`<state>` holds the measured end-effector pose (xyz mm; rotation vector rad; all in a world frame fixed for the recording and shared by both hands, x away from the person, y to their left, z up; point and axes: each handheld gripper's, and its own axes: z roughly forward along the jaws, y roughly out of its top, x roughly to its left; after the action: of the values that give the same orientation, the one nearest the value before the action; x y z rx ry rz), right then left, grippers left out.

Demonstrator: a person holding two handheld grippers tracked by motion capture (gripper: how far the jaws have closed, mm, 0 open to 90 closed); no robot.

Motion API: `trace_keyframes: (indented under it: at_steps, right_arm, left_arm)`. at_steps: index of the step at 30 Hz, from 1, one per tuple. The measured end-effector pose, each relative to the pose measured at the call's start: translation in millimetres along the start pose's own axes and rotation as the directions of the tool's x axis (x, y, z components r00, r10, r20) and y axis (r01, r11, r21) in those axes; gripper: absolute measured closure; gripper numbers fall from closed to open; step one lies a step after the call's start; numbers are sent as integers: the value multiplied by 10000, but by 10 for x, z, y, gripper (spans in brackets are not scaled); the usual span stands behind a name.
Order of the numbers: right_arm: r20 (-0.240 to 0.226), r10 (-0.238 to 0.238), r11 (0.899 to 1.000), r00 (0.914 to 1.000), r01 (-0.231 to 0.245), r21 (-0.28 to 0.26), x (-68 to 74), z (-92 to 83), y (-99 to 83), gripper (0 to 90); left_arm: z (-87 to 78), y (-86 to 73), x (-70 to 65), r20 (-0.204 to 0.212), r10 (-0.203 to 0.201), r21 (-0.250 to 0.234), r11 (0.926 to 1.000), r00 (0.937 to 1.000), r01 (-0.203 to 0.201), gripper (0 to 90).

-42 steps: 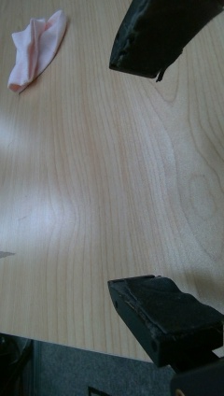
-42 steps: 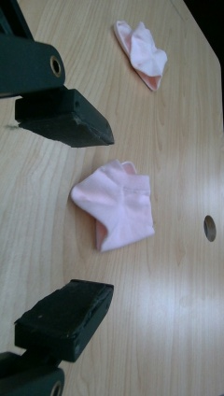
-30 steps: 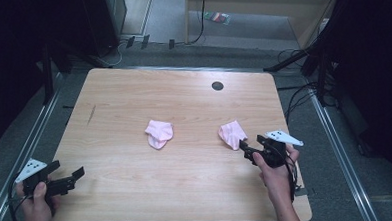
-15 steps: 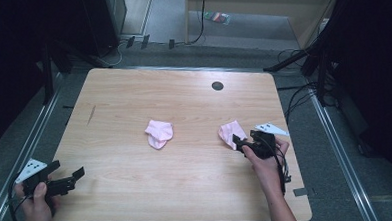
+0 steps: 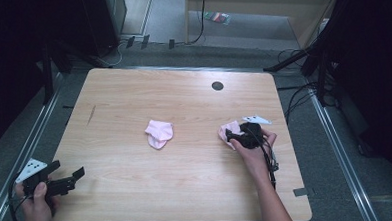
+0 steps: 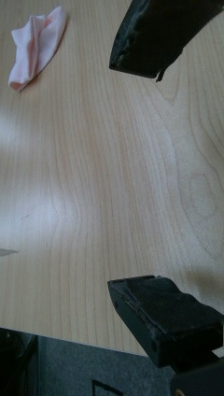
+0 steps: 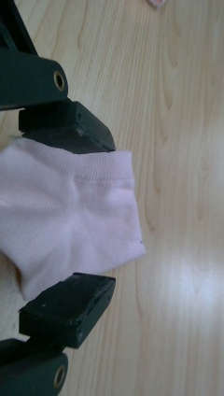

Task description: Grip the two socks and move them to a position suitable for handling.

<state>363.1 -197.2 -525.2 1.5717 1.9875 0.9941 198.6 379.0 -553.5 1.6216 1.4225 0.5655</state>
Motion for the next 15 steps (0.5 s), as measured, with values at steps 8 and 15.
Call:
trace_keyframes:
  at_steps: [8, 15]
  right_arm:
    - [187, 111, 9997, 9998, -115, 211, 25, 163, -36, 249]
    - [464, -431, 9989, 9980, 422, 205, 76, 196, -99, 246]
  left_arm:
    - [2, 1, 3, 21, -2, 24, 10000, 10000, 2, 0]
    - [5, 2, 0, 14, 7, 63, 10000, 10000, -7, 0]
